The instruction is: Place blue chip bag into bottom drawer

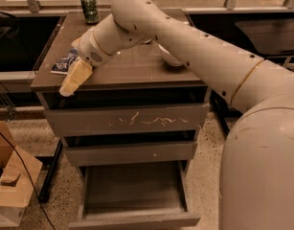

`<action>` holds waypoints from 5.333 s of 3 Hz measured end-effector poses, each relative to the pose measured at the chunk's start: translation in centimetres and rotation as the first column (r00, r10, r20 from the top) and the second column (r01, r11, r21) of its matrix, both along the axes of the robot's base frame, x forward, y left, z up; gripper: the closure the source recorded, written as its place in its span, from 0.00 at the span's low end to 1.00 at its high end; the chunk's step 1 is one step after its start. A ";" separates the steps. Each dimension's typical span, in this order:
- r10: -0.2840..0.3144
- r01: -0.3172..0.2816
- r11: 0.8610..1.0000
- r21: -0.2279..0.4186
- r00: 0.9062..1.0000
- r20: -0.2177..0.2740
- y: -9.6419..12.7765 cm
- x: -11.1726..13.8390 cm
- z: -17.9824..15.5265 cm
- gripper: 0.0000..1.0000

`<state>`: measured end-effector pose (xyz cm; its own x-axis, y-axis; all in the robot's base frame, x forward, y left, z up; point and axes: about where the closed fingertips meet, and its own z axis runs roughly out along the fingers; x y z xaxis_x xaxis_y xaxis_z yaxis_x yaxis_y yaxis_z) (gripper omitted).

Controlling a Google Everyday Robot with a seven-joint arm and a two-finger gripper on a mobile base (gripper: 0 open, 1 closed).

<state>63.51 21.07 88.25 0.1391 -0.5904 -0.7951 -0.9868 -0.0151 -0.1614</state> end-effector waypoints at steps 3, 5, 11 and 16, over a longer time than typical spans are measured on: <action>-0.166 0.150 0.975 0.166 0.982 0.089 -1.3 6.9 1.0 0.00; -0.187 0.173 0.962 0.213 0.981 0.044 -1.2 10.2 -1.0 0.00; -0.153 0.159 0.967 0.201 0.987 -0.045 1.0 11.3 -4.2 1.00; -0.086 0.073 0.980 0.183 0.994 0.068 -2.7 3.4 -1.2 1.00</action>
Offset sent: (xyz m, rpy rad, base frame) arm 0.0859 -0.0275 0.0286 0.1971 -0.1670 -0.2104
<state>66.92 18.33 87.04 0.1609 -0.4497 -0.8786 -0.9686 0.0990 -0.2280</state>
